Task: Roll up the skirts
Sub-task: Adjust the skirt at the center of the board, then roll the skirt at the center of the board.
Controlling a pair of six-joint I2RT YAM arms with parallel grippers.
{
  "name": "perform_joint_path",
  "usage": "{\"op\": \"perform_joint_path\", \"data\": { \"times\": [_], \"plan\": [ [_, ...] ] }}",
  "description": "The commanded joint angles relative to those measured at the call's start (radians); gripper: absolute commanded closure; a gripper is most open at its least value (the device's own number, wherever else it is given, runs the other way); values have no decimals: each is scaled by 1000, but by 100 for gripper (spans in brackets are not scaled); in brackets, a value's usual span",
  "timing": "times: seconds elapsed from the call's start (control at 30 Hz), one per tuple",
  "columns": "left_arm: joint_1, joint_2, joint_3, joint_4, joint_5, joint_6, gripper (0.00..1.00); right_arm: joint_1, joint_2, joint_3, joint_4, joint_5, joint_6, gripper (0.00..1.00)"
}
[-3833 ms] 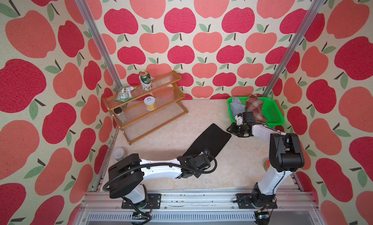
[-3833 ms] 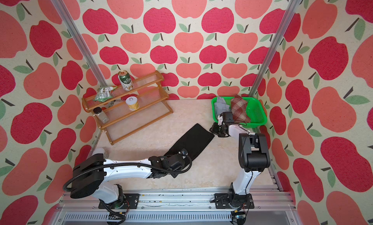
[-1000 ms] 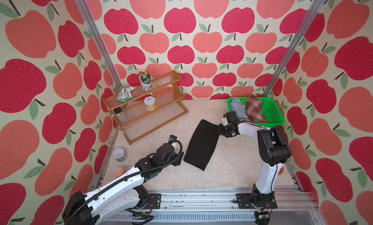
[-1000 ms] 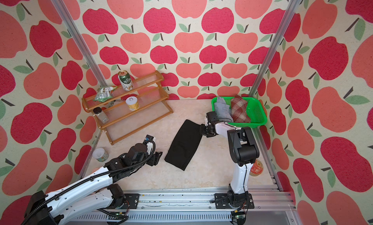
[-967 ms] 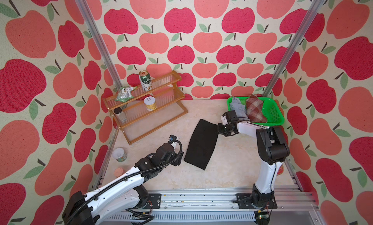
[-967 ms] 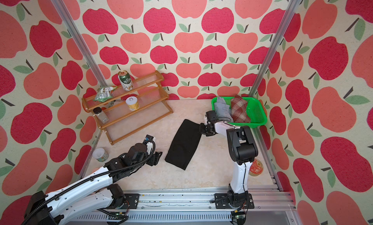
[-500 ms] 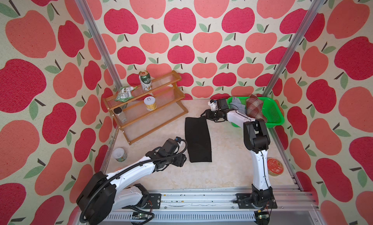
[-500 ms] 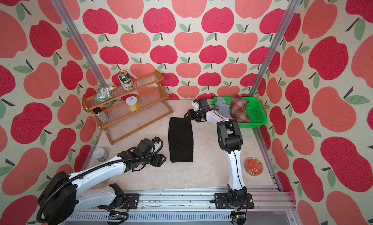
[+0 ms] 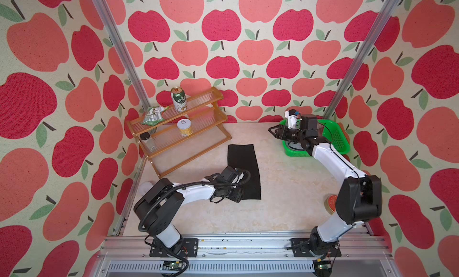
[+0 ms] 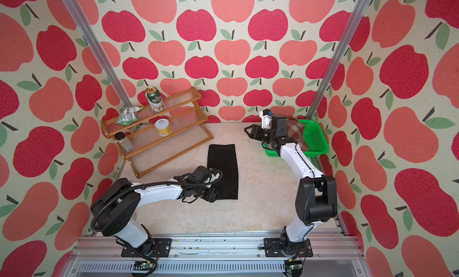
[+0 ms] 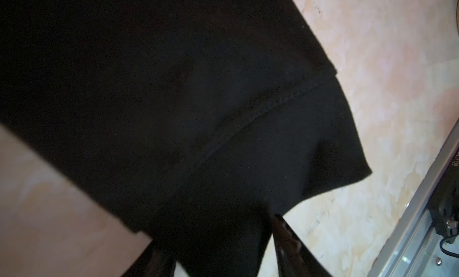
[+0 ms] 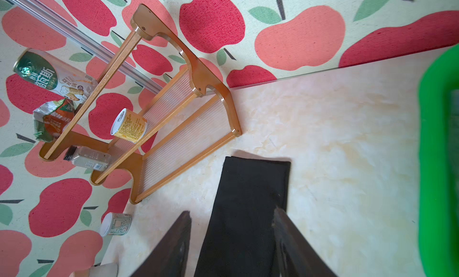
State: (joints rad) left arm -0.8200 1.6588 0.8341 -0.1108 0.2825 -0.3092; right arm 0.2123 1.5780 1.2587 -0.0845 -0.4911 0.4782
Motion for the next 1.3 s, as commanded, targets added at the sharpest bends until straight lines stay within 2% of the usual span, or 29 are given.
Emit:
{"op": "perform_joint_path", "data": {
  "times": [0.0, 0.3, 0.37, 0.4, 0.5, 0.53, 0.6, 0.63, 0.67, 0.77, 0.9, 1.07, 1.27],
  "plan": [
    [-53, 103, 84, 31, 19, 13, 40, -26, -136, -144, 47, 3, 45, 43],
    [-147, 270, 397, -35, 13, 45, 37, -125, -389, -234, -140, 47, 7, 41],
    [-158, 245, 423, -75, -30, 85, 34, -161, -397, -248, -184, 49, 12, 41],
    [-169, 217, 425, -103, -89, 129, 33, -189, -395, -270, -188, 32, 24, 41],
    [-235, 118, 385, -148, -352, 323, 26, -255, -395, -364, -141, -45, 70, 38],
    [-260, 93, 363, -148, -426, 396, 21, -271, -397, -394, -113, -70, 82, 29],
    [-299, 41, 310, -137, -564, 523, 8, -295, -414, -465, -32, -116, 106, 2],
    [-306, 23, 286, -128, -600, 567, 7, -302, -424, -493, 11, -131, 118, 1],
    [-312, -2, 251, -112, -622, 626, 0, -309, -434, -518, 50, -141, 138, 1],
    [-330, -58, 152, -12, -679, 774, 0, -322, -436, -552, 106, -165, 169, 1],
    [-385, -70, 5, 266, -771, 1047, 1, -346, -426, -574, 173, -222, 226, 1],
    [-404, -3, -1, 393, -792, 1168, 0, -400, -424, -598, 218, -255, 288, 1],
    [-400, 73, 34, 475, -777, 1234, 0, -417, -420, -601, 220, -268, 299, 1]
  ]
}}
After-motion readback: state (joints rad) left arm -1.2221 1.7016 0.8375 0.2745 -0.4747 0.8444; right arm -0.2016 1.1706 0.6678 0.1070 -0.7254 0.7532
